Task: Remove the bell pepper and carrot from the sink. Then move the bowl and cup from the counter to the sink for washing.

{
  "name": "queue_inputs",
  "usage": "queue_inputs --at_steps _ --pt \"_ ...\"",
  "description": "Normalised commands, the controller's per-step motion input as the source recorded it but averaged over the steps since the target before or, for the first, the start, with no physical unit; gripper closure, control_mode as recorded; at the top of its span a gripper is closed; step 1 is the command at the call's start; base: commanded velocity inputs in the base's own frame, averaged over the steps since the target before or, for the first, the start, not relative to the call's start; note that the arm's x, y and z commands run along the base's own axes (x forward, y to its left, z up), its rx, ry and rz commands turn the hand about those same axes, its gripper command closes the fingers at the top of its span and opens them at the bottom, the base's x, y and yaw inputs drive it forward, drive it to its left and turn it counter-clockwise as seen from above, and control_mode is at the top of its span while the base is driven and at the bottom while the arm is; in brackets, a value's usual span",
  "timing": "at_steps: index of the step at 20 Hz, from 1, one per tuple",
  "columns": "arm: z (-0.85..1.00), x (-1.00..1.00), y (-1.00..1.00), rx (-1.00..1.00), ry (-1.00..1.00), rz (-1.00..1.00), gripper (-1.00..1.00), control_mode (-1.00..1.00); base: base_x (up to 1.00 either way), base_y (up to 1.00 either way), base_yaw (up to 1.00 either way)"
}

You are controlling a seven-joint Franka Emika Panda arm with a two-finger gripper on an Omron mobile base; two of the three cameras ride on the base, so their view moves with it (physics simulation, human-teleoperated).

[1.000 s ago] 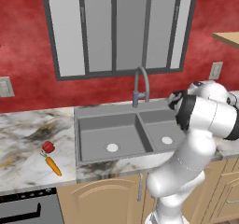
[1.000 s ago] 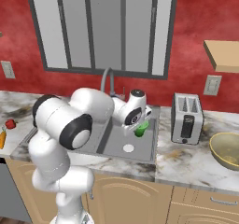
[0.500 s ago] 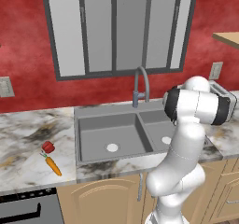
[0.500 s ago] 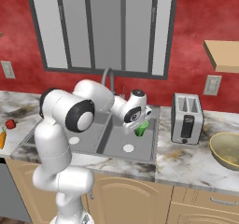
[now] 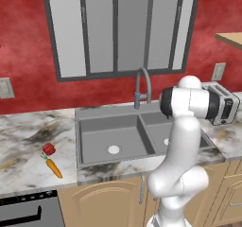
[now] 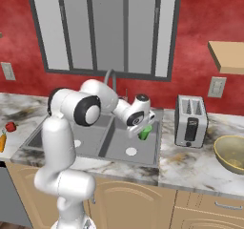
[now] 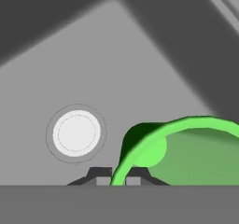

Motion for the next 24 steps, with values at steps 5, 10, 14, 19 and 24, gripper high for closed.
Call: queue_inputs --at_steps 5,10,14,19,24 --pt "-0.27 0.27 -0.01 0.0 0.0 0.0 1.0 -1.0 0.0 0.0 0.0" --pt "-0.25 0.28 -0.04 0.0 0.0 0.0 1.0 -1.0 0.0 0.0 0.0" --pt "-0.23 0.27 -0.09 -0.01 0.0 0.0 1.0 -1.0 0.0 0.0 0.0" --pt "-0.19 0.23 -0.12 -0.03 0.0 0.0 1.0 -1.0 0.0 0.0 0.0" --pt "-0.17 0.23 -0.1 -0.02 0.0 0.0 1.0 -1.0 0.0 0.0 0.0"
